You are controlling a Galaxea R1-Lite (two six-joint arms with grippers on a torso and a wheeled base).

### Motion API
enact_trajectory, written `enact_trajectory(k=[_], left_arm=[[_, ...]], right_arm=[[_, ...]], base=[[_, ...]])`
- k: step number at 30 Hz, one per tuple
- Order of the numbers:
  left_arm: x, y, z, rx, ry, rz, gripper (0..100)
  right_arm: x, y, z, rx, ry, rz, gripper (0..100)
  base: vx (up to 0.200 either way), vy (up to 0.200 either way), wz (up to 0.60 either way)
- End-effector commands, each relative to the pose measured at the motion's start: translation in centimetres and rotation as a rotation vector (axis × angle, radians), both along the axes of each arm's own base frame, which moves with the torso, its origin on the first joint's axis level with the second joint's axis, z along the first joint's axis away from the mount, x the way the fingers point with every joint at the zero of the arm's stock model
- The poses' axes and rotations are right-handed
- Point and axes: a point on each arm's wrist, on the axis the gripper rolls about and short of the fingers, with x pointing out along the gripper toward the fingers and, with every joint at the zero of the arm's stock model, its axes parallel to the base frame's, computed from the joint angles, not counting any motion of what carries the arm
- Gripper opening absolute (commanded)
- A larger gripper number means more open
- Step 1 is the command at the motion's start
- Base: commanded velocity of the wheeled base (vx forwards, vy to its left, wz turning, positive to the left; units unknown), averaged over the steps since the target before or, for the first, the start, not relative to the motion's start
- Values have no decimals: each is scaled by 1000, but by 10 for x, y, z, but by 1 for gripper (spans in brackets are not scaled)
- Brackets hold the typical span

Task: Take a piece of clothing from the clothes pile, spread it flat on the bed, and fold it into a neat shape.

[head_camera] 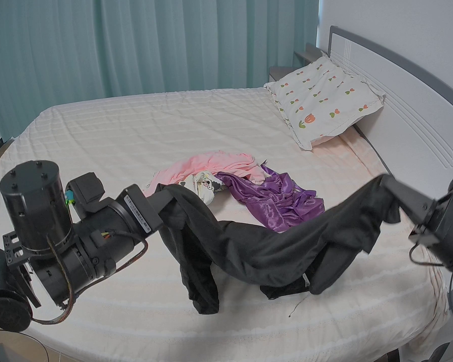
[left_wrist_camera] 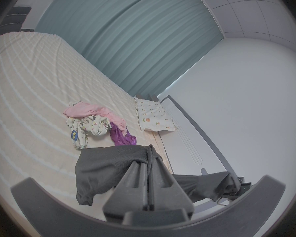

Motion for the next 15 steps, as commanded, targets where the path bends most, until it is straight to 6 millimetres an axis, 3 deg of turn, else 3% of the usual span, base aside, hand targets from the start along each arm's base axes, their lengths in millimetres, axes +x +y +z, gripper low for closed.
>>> enact_trajectory(k=[1, 9, 15], left_arm=[[-12, -5, -19, 43, 57, -48, 0], [-16, -2, -42, 105, 123, -50, 0], [-26, 8, -44, 108, 127, -50, 0]], right_arm=[[0, 10, -47, -124, 189, 106, 0], [0, 13, -60, -159, 243, 117, 0], [0, 12, -60, -160, 244, 103, 0]], base=[[0, 0, 0], [0, 0, 0], [0, 0, 0]])
